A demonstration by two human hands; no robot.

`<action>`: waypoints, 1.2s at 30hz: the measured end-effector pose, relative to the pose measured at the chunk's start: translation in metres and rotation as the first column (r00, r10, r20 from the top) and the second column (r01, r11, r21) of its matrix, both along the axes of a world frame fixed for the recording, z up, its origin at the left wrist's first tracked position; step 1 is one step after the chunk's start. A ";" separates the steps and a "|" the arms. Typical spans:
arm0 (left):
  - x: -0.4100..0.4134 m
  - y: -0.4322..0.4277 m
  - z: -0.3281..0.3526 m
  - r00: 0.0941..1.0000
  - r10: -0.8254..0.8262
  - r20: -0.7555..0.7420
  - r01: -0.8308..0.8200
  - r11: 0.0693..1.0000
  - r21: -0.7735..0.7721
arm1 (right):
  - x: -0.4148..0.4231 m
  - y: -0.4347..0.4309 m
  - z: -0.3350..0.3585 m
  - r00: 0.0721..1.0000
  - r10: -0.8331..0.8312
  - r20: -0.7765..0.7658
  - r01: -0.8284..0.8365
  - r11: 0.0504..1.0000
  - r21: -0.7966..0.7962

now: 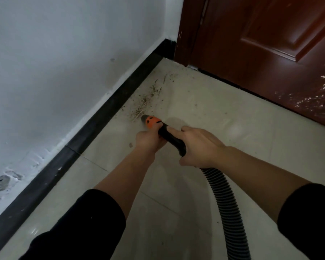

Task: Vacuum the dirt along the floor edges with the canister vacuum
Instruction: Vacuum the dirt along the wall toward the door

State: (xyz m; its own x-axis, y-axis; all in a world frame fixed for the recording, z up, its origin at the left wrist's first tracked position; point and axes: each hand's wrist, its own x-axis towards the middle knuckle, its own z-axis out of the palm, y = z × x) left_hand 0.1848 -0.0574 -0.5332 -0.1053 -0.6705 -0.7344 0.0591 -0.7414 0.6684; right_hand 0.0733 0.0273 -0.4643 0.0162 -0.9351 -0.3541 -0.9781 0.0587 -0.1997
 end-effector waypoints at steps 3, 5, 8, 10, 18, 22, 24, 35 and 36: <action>-0.007 -0.001 0.002 0.999 0.037 -0.028 -0.037 0.999 -0.009 | -0.004 -0.005 0.000 1.000 0.005 0.006 -0.005 1.000 -0.005; -0.010 -0.002 0.004 0.998 0.053 -0.021 -0.053 0.999 -0.009 | -0.007 -0.007 -0.001 1.000 0.007 0.014 -0.007 1.000 -0.005; -0.014 -0.006 0.006 0.999 0.042 -0.034 -0.043 0.999 -0.010 | -0.013 -0.011 -0.002 1.000 0.007 0.020 -0.007 1.000 -0.002; -0.018 -0.009 0.005 0.998 0.041 -0.039 -0.041 0.999 -0.017 | -0.017 -0.014 -0.004 1.000 0.001 0.015 -0.001 1.000 -0.016; -0.041 -0.029 0.007 0.994 0.049 -0.102 -0.051 0.998 -0.022 | -0.040 -0.037 -0.010 0.998 0.014 -0.053 -0.018 0.998 -0.060; -0.052 -0.036 0.006 0.987 0.058 -0.151 -0.061 0.998 -0.014 | -0.055 -0.045 -0.012 0.995 0.021 -0.093 -0.027 0.997 -0.067; -0.056 -0.039 0.006 0.982 0.056 -0.179 -0.059 0.998 -0.014 | -0.061 -0.050 -0.011 0.993 0.036 -0.114 -0.043 0.997 -0.063; -0.057 -0.036 0.006 0.965 0.090 -0.247 -0.094 0.996 -0.003 | -0.065 -0.054 -0.006 0.984 0.079 -0.161 -0.090 0.994 -0.063; -0.056 -0.033 0.005 0.962 0.096 -0.257 -0.099 0.995 0.002 | -0.064 -0.051 -0.006 0.984 0.080 -0.158 -0.091 0.994 -0.062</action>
